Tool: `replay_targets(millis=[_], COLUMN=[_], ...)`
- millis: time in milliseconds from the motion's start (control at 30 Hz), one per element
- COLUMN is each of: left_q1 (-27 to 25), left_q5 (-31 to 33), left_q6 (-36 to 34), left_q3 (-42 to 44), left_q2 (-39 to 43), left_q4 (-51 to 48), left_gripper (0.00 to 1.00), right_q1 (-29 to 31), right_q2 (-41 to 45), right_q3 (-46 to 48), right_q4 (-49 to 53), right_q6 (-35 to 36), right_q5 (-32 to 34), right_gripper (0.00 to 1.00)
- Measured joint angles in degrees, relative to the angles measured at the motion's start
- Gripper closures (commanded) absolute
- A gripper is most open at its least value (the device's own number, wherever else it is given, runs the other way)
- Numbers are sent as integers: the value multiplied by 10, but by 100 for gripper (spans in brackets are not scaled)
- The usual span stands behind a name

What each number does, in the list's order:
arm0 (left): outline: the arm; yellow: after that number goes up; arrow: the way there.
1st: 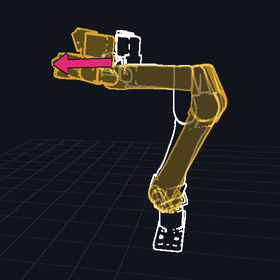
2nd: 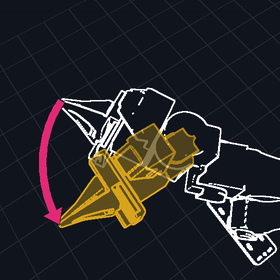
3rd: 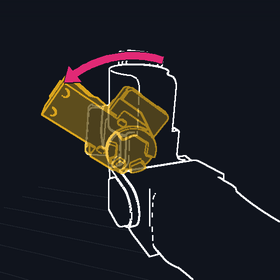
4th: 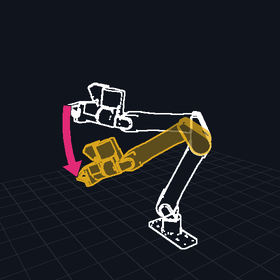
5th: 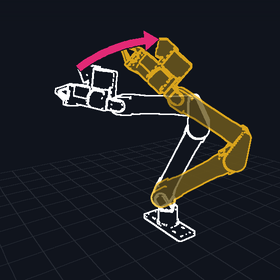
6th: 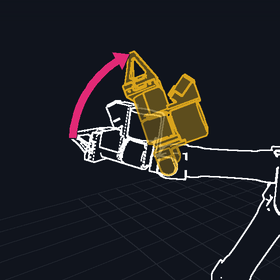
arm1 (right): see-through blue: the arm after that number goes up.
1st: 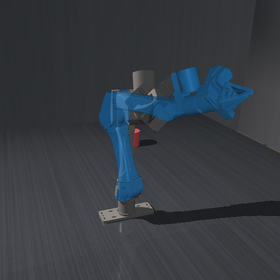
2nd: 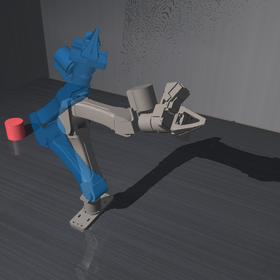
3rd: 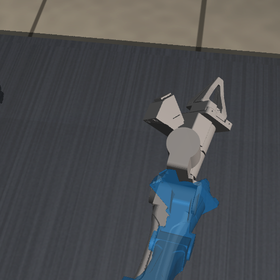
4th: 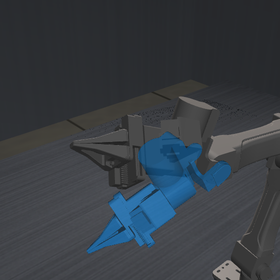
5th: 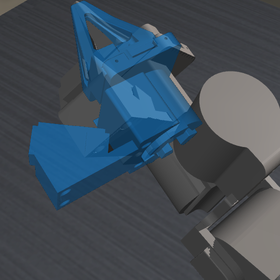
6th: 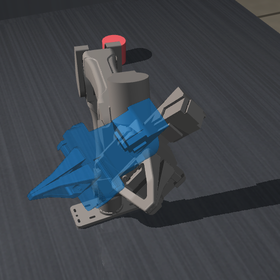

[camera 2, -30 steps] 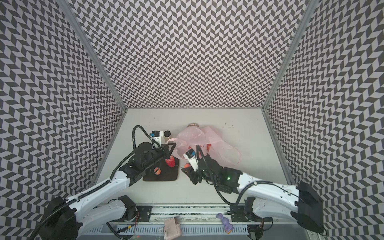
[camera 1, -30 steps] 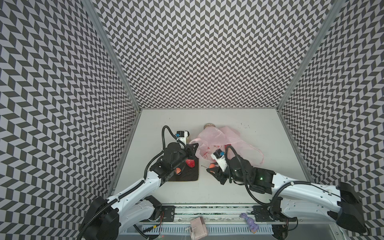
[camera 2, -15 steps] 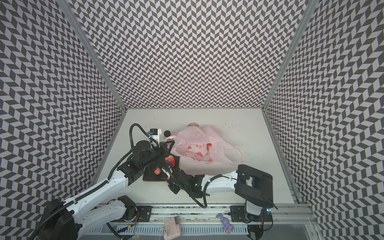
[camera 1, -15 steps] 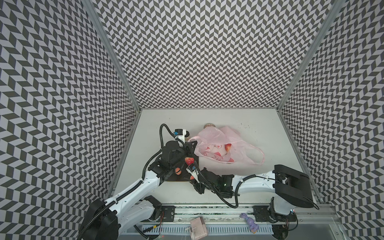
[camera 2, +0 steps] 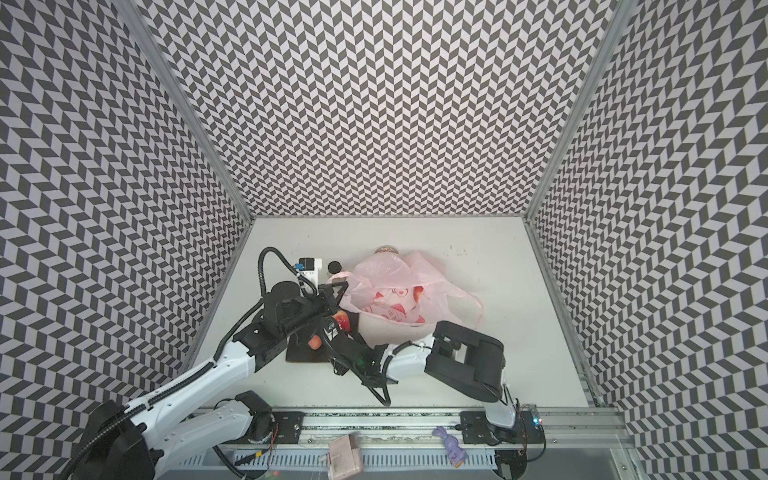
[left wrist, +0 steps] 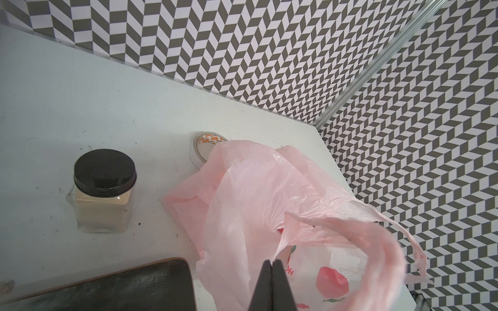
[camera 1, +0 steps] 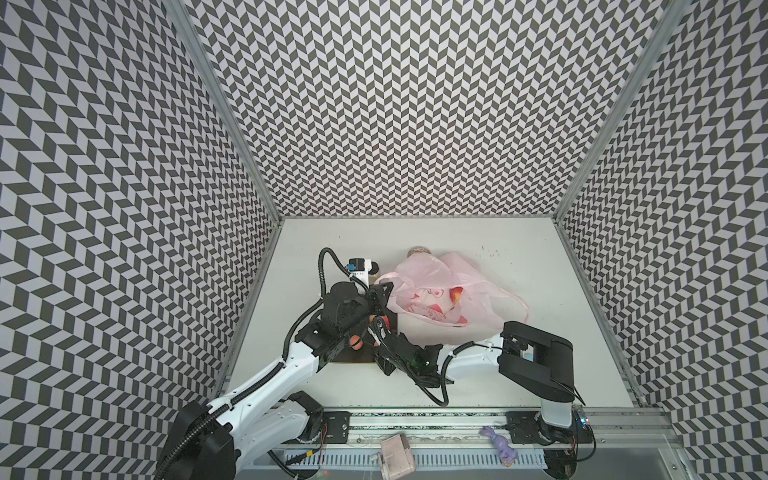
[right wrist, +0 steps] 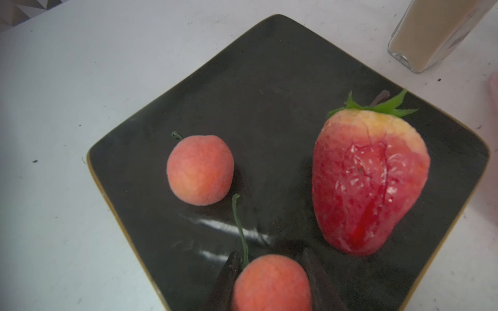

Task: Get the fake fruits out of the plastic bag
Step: 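Lower the stemmed peach onto the black tray and open the right gripper, then move the right gripper back into the pink bag opening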

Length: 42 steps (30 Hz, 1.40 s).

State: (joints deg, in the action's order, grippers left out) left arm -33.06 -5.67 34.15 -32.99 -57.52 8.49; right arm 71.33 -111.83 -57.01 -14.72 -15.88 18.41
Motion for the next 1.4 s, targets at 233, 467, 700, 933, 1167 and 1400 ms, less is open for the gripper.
replay_targets(millis=[233, 467, 700, 933, 1167, 1400], left_q1=[1, 1, 1, 1, 1, 1], left_q5=[0, 0, -2, -11, -15, -13], left_q6=[0, -3, -15, -47, -73, -62], left_q3=[0, 0, 0, 0, 0, 5], left_q2=[0, 0, -2, -8, -11, -4], left_q4=[0, 0, 1, 5, 2, -9], left_gripper=[100, 100, 100, 100, 100, 100], right_q1=[-1, 1, 29, -13, -200, -270], right_q2=[-6, 82, 318, 490, 474, 317], right_q3=[-10, 69, 158, 159, 128, 35], right_q4=[1, -7, 22, 125, 201, 226], right_q6=[-1, 7, 32, -2, -38, -25], right_q5=[2, -16, -21, 76, 43, -65], right_gripper=[36, 31, 34, 49, 61, 68])
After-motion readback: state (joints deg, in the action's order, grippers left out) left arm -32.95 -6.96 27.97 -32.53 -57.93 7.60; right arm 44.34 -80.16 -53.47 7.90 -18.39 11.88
